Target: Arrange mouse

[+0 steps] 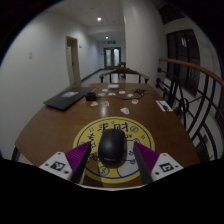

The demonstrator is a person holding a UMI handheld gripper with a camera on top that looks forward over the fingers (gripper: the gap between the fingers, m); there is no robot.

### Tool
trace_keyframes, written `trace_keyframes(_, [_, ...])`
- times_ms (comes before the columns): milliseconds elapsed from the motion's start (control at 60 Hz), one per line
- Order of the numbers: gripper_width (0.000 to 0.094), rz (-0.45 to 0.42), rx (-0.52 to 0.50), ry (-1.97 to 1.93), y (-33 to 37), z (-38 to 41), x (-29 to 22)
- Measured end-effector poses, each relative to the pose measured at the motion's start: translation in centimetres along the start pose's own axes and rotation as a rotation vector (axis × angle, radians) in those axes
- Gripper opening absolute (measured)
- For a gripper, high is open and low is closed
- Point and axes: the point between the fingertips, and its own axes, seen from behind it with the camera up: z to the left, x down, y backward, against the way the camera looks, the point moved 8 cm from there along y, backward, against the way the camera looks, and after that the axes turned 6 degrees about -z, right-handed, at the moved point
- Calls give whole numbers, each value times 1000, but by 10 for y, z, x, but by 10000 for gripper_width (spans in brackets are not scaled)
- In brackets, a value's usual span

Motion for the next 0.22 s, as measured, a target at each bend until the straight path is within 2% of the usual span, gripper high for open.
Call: trace_keyframes(217, [853,-141,-39,-102,64,8,8])
